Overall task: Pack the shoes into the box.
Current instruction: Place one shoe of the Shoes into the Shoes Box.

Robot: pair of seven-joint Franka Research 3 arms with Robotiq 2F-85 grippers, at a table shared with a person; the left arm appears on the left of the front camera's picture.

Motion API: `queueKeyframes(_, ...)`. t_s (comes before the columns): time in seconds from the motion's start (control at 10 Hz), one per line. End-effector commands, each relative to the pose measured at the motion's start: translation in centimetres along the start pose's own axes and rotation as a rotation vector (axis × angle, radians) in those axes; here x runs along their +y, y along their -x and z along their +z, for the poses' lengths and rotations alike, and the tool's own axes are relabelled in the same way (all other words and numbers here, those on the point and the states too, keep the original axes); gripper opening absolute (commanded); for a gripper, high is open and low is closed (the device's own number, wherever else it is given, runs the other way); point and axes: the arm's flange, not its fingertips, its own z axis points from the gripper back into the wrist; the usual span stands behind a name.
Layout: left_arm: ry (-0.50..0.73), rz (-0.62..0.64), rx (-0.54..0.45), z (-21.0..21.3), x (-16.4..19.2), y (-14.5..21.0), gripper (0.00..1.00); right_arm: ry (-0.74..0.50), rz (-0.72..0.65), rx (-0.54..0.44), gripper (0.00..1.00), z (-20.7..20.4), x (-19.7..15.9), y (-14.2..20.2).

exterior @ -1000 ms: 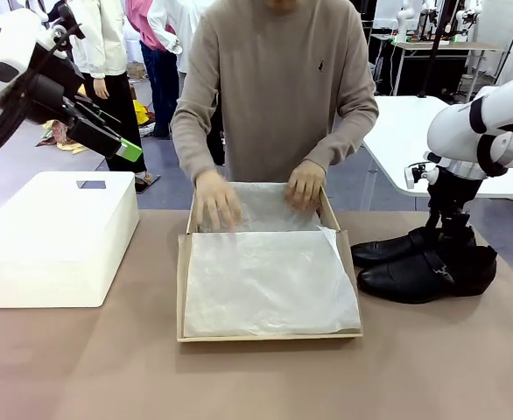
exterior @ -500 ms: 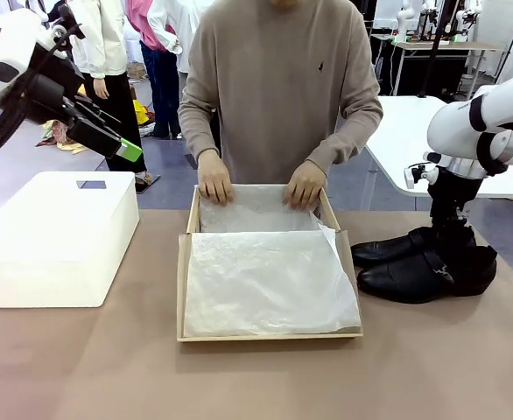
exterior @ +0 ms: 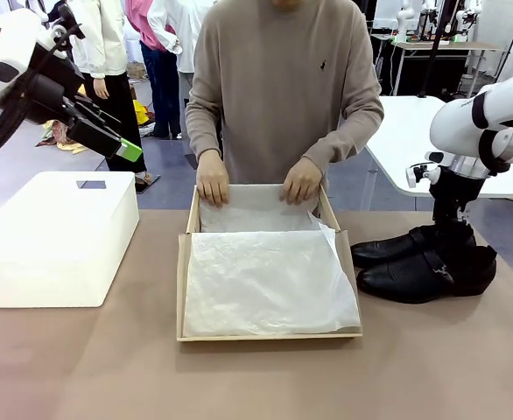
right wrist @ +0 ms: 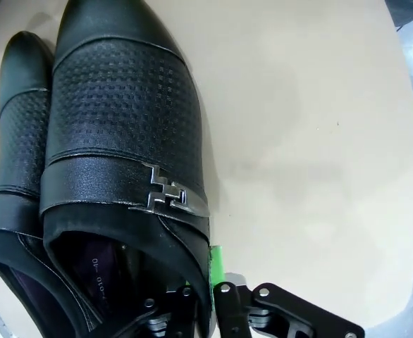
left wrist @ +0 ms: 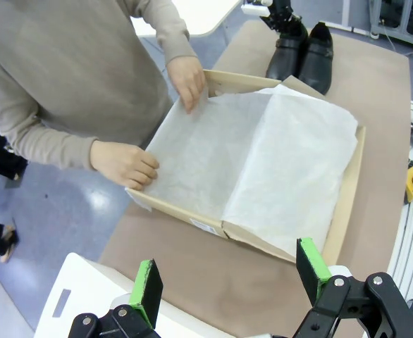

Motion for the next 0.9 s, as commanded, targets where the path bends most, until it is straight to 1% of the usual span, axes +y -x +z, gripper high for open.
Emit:
queueKeyframes(0.0,0.007,0.001,-0.006,0.1,0.0,0.1,1.00,0.041,-0.060,-0.054,0.00,0.8,-1.2,0.0)
queueKeyframes(0.2,0.007,0.001,-0.006,0.1,0.0,0.1,1.00,0.035,-0.153,-0.060,0.00,2.2,-1.6,0.3)
queueKeyframes(0.3,0.007,0.001,-0.006,0.1,0.0,0.1,1.00,0.027,-0.177,-0.056,0.00,3.2,-1.8,0.4)
queueKeyframes(0.8,0.007,0.001,-0.006,0.1,0.0,0.1,1.00,0.051,-0.182,0.006,0.00,7.4,-1.2,0.8)
